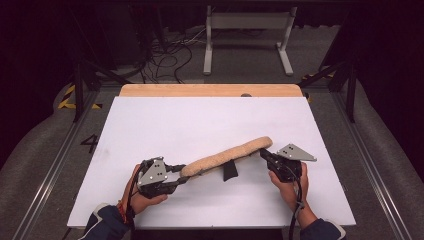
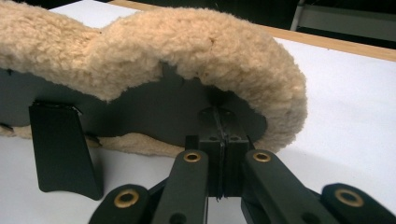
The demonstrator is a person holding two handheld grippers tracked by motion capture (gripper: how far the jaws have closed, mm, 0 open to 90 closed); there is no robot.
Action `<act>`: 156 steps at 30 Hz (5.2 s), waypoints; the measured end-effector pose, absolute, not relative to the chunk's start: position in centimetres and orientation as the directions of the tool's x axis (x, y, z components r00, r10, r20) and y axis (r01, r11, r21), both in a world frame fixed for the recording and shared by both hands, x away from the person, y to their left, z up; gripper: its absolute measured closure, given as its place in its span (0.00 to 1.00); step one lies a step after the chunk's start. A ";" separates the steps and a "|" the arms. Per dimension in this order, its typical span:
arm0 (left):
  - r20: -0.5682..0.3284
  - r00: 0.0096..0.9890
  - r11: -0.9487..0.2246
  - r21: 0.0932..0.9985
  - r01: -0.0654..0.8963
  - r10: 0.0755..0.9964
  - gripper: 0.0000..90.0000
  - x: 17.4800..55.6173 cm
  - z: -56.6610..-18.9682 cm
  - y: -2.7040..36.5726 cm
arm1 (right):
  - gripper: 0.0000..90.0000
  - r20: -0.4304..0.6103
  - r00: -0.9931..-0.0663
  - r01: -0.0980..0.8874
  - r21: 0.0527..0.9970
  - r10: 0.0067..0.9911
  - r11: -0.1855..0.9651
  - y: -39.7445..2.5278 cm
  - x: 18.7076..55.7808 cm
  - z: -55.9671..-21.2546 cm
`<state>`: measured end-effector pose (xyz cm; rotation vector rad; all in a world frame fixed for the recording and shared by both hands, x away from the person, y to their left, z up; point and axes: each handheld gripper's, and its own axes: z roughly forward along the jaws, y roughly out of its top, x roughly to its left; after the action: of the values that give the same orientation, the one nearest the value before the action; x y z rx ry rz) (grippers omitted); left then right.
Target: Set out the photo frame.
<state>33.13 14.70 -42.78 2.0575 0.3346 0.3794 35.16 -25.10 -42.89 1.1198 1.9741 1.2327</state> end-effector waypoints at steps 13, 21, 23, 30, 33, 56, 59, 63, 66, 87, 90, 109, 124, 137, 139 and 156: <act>0.152 0.927 -0.507 0.861 0.047 0.343 0.71 31.9 -42.7 13.6 | 0.96 0.000 -0.522 0.376 0.898 0.853 0.230 -23.4 37.4 -43.1; 0.160 0.934 -0.516 0.856 0.030 0.320 0.71 31.3 -42.6 12.9 | 0.93 0.008 -0.550 0.386 0.889 0.835 0.245 -21.9 37.5 -43.3; 0.169 0.934 -0.523 0.852 0.022 0.314 0.71 31.2 -42.6 12.6 | 0.91 0.009 -0.566 0.386 0.887 0.824 0.255 -21.6 37.5 -43.4; 0.170 0.936 -0.527 0.850 0.019 0.308 0.70 31.2 -42.5 12.4 | 0.70 0.018 -0.628 0.393 0.870 0.778 0.296 -21.0 36.5 -43.5; 0.168 0.938 -0.526 0.850 0.017 0.302 0.70 31.3 -42.5 12.3 | 0.66 0.012 -0.641 0.391 0.865 0.767 0.313 -20.9 35.9 -43.7; 0.186 0.952 -0.556 0.831 -0.020 0.243 0.69 30.4 -42.7 10.3 | 1.00 0.024 -0.648 0.369 0.884 0.762 0.286 -21.0 36.8 -41.9; 0.179 0.950 -0.554 0.832 -0.009 0.254 0.69 30.3 -42.7 10.2 | 1.00 0.011 -0.648 0.365 0.882 0.761 0.298 -20.5 37.2 -42.0; 0.182 0.955 -0.551 0.834 -0.024 0.233 0.69 30.0 -42.8 9.5 | 1.00 0.008 -0.652 0.360 0.883 0.758 0.300 -20.2 37.9 -42.1; 0.176 0.958 -0.550 0.835 -0.023 0.227 0.69 29.9 -42.8 9.2 | 1.00 0.018 -0.651 0.367 0.883 0.759 0.294 -20.1 38.2 -42.2; 0.160 0.969 -0.566 0.824 -0.024 0.190 0.61 29.8 -42.4 9.5 | 0.93 0.036 -0.699 0.376 0.868 0.714 0.325 -20.0 36.6 -41.3; 0.153 0.971 -0.557 0.830 -0.024 0.185 0.62 29.8 -42.2 10.1 | 0.89 0.036 -0.700 0.377 0.867 0.713 0.326 -20.4 36.1 -41.0; 0.147 0.973 -0.579 0.815 -0.019 0.176 0.75 29.7 -42.7 9.5 | 0.97 0.035 -0.710 0.384 0.857 0.704 0.345 -19.1 35.1 -39.5; 0.145 0.972 -0.572 0.820 -0.014 0.184 0.74 29.1 -43.0 7.6 | 0.96 0.034 -0.704 0.378 0.864 0.709 0.333 -19.1 35.4 -39.0; 0.134 0.972 -0.558 0.830 -0.005 0.191 0.73 29.0 -43.3 6.4 | 0.74 0.115 -0.655 0.423 0.875 0.747 0.236 -19.4 34.9 -36.7; 0.138 0.971 -0.556 0.831 -0.007 0.194 0.73 29.0 -43.3 6.3 | 0.71 0.118 -0.649 0.428 0.873 0.751 0.233 -19.4 35.0 -36.6; 0.134 0.972 -0.557 0.831 -0.003 0.194 0.71 29.1 -43.7 4.3 | 0.48 0.225 -0.570 0.636 0.729 0.790 0.251 -16.4 38.2 -36.6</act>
<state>29.10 4.30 -43.74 2.1490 0.1338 0.2586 38.22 -16.42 -36.62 1.3476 2.3297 1.2168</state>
